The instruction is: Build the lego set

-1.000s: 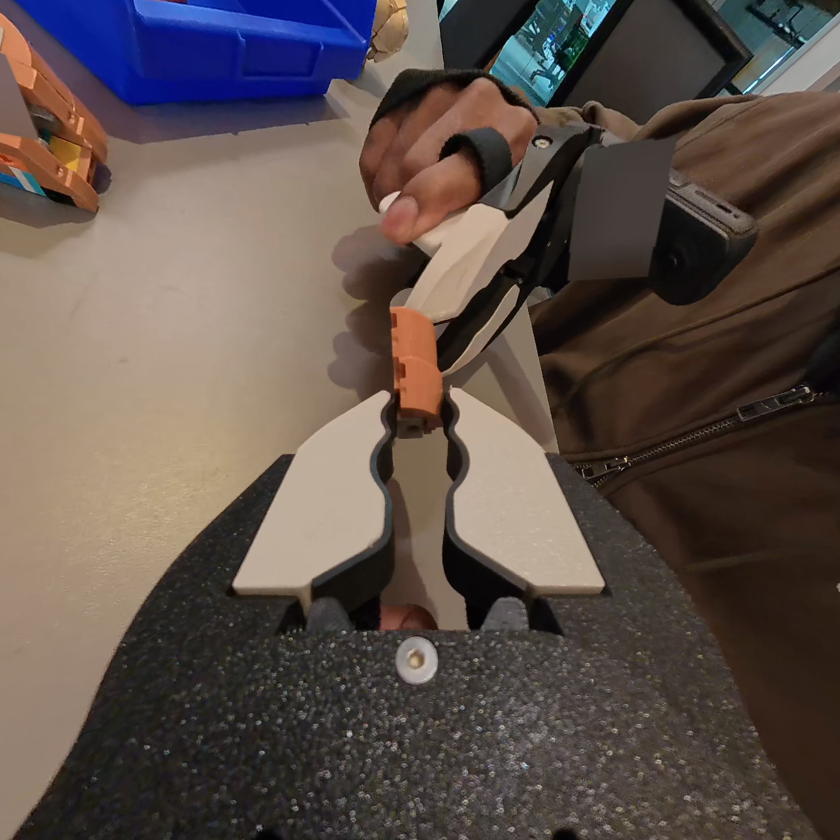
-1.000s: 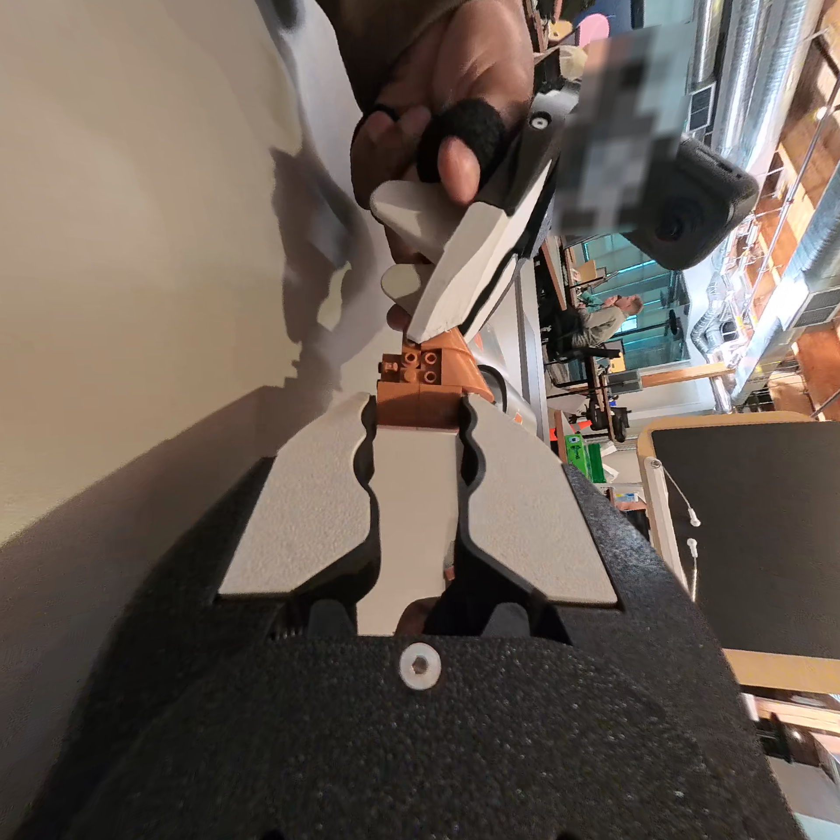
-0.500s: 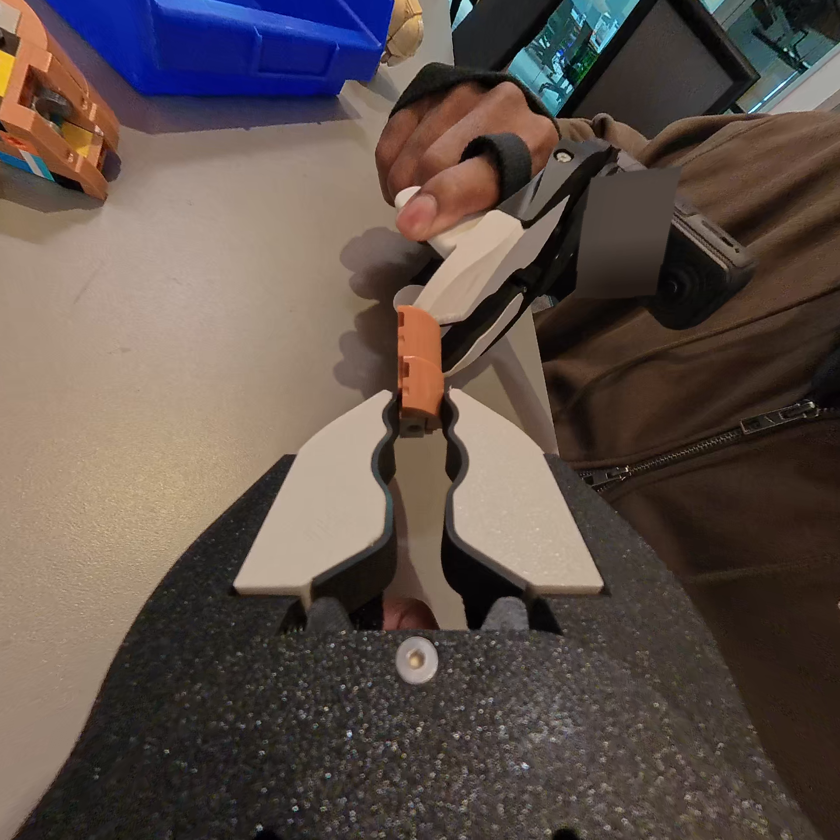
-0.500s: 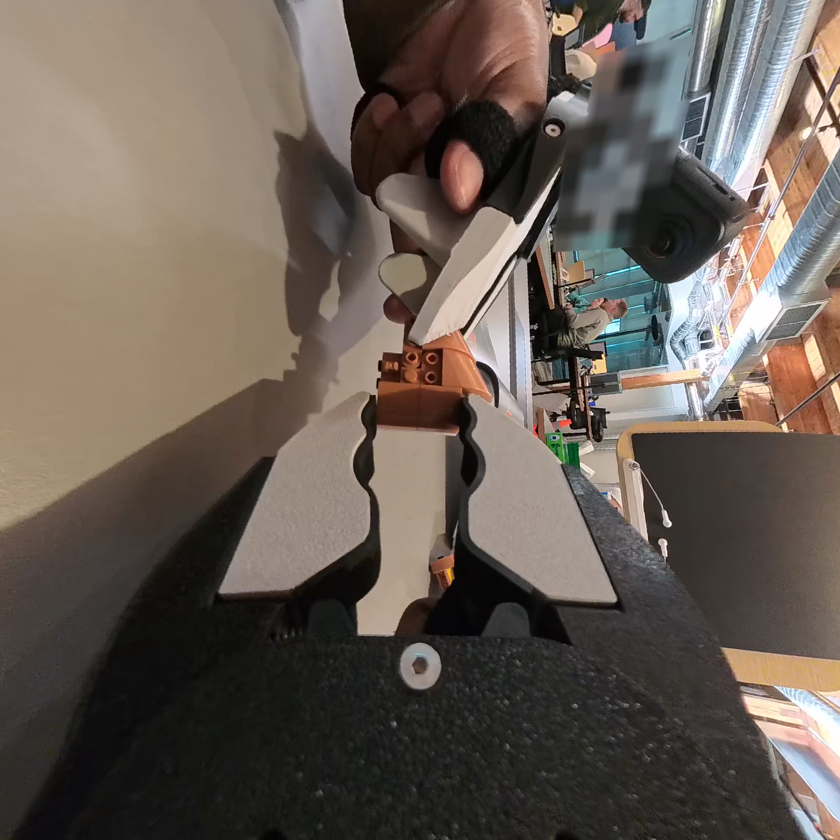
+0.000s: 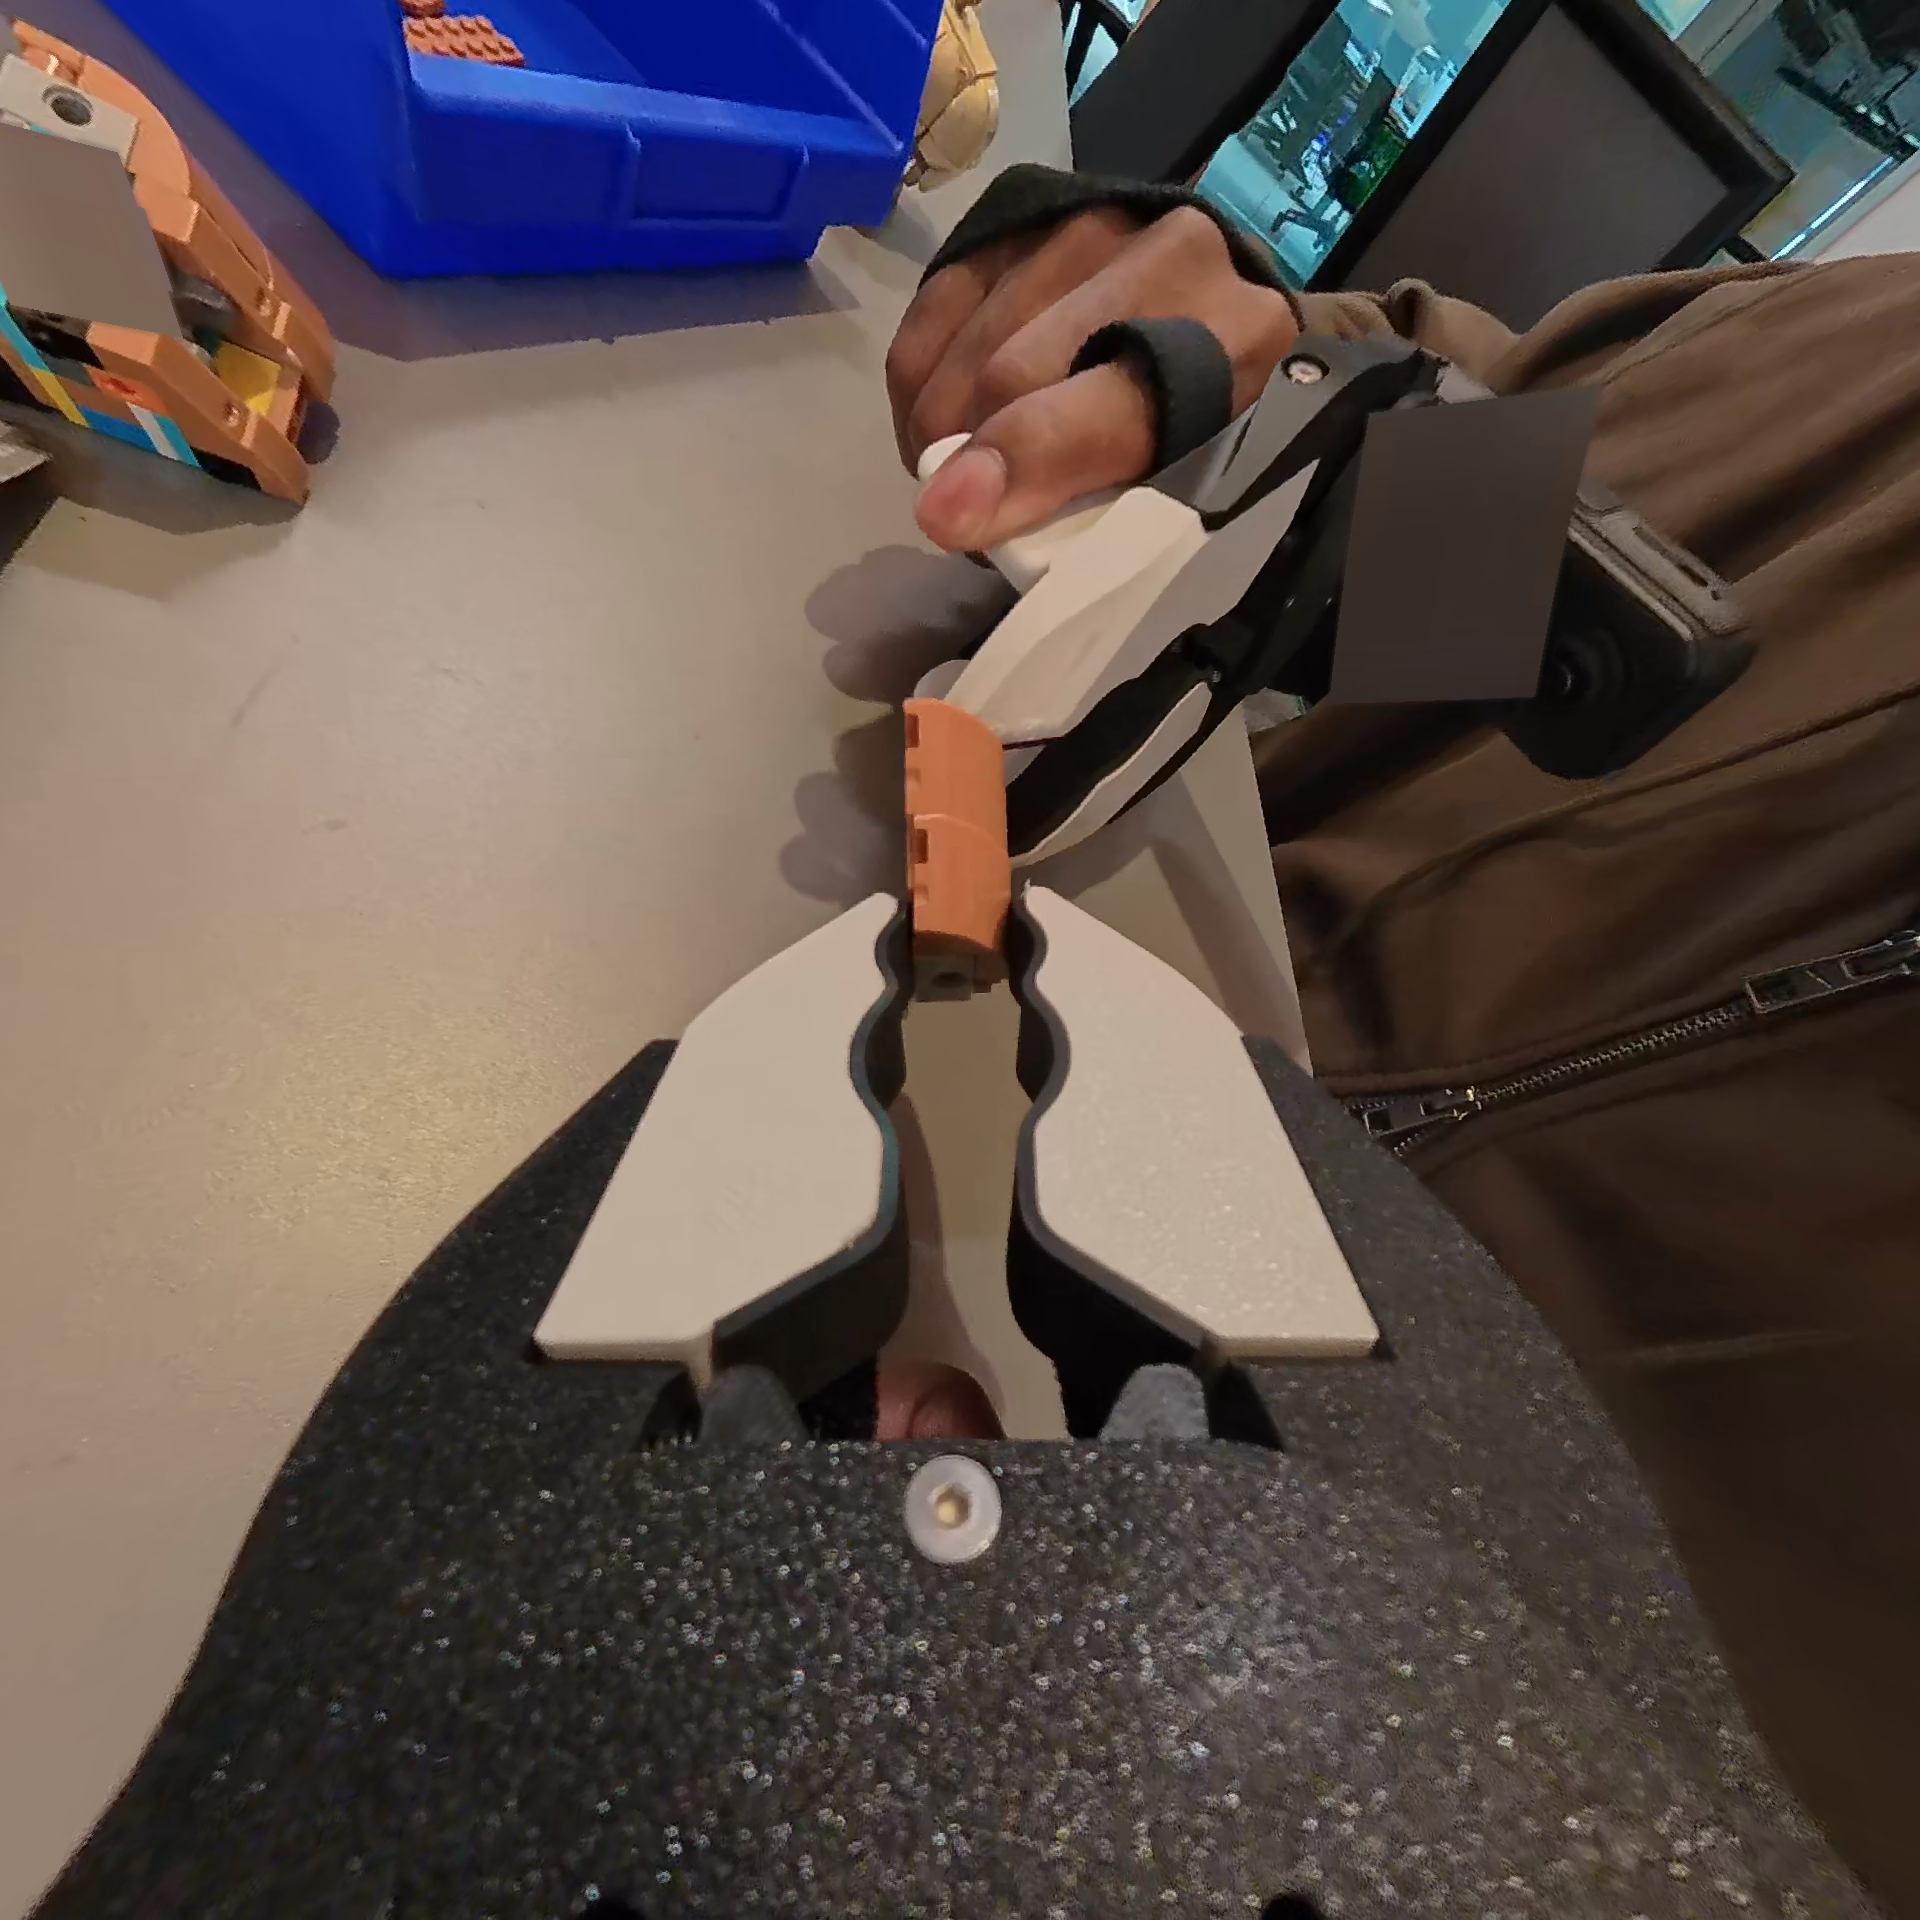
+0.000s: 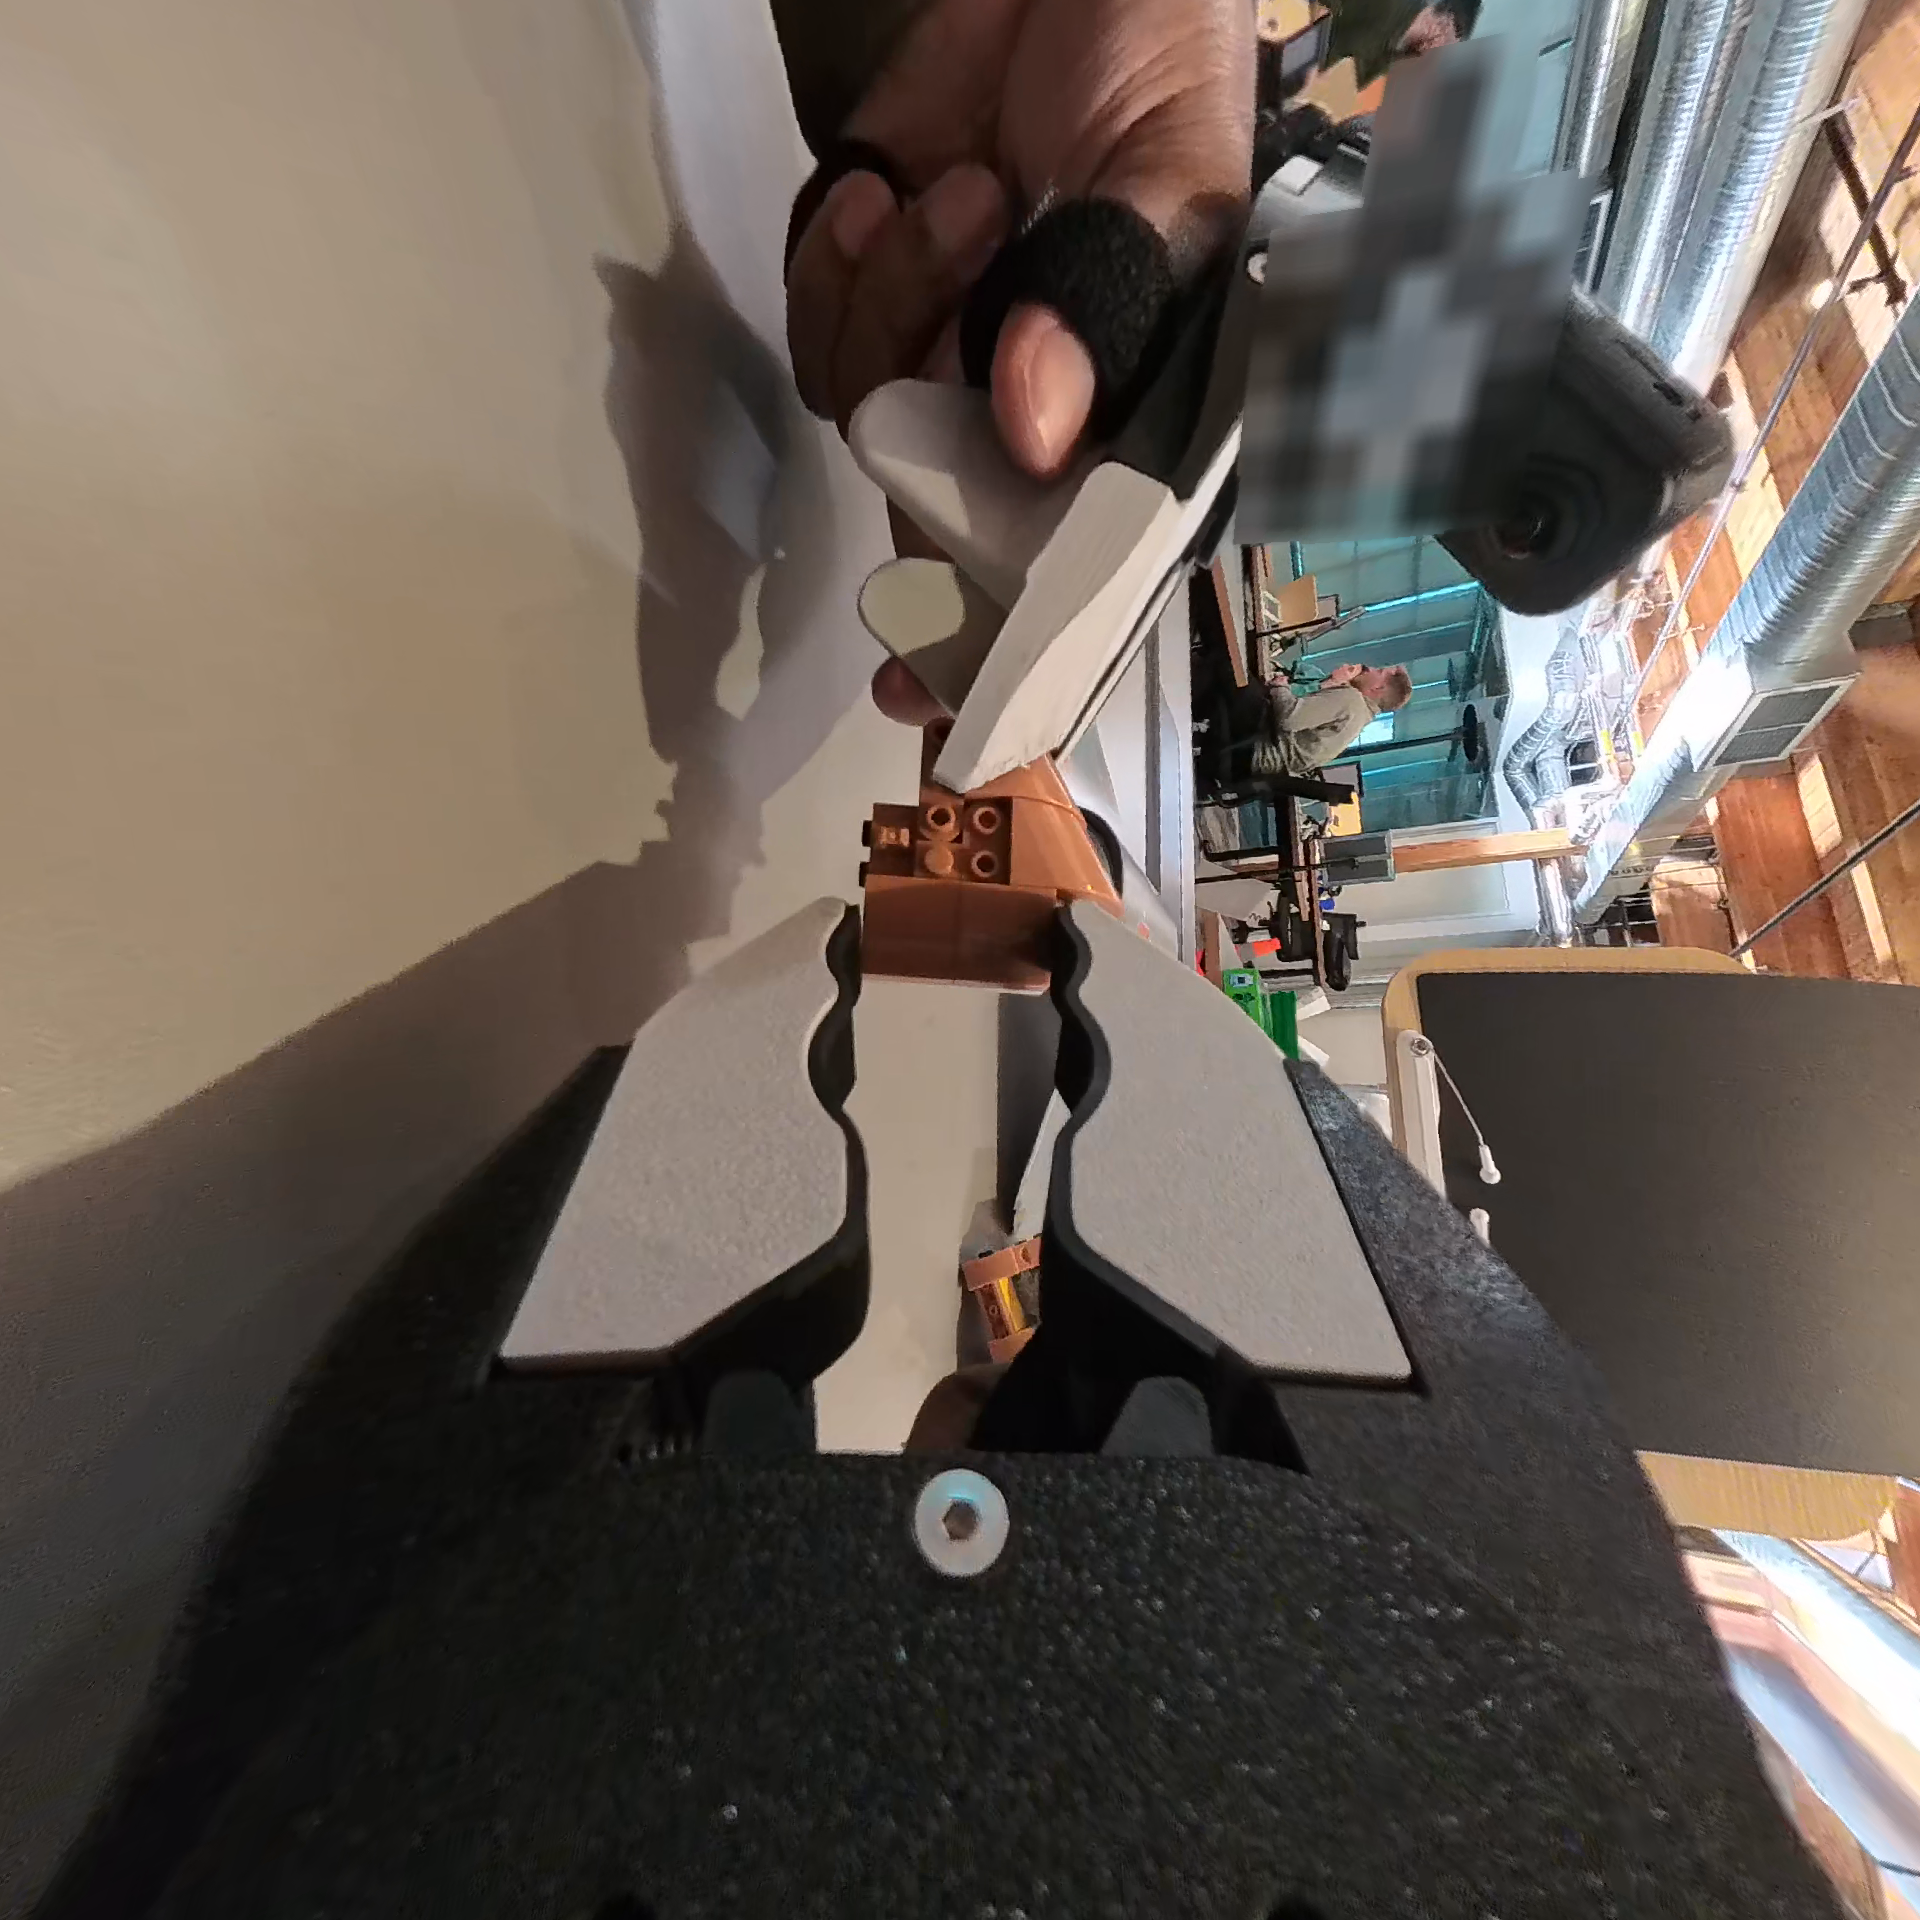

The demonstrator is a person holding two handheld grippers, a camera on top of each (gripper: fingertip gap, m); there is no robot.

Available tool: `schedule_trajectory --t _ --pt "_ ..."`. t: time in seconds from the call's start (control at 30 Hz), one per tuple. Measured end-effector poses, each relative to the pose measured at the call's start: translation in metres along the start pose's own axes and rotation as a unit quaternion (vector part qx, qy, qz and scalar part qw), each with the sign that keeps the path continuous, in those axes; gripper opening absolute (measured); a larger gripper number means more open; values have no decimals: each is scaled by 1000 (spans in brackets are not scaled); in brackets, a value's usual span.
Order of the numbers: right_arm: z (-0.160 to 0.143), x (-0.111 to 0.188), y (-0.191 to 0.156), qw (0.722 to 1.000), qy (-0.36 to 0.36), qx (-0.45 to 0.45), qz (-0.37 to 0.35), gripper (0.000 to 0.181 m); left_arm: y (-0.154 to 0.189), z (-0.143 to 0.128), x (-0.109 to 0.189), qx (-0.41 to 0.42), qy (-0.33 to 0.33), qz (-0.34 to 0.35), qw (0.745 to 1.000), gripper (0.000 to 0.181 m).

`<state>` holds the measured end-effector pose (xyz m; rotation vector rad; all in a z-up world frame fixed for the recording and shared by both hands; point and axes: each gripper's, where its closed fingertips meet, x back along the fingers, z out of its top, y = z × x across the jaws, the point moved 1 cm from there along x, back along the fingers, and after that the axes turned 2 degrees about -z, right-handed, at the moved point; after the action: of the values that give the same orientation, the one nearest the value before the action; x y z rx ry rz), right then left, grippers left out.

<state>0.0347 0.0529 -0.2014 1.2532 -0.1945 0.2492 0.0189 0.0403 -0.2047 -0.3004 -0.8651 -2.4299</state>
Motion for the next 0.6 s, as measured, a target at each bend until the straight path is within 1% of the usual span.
schedule_trajectory --t 0.1,0.23,0.33,0.4,0.47,0.6 --pt "0 1 5 1000 7 -20 -5 37 1 3 0 -9 12 -3 1000 17" --pt "-5 3 11 999 9 -51 -9 48 4 7 1 -21 26 -4 999 17" --pt "-6 6 12 993 23 -112 14 53 4 11 4 -34 41 2 999 17" --pt "-6 8 13 983 36 -175 38 56 6 14 6 -48 49 5 998 17" --pt "-3 10 16 967 57 -241 64 59 8 17 8 -62 54 10 997 17" --pt "3 13 20 929 92 -343 108 57 11 18 7 -83 53 15 995 17"
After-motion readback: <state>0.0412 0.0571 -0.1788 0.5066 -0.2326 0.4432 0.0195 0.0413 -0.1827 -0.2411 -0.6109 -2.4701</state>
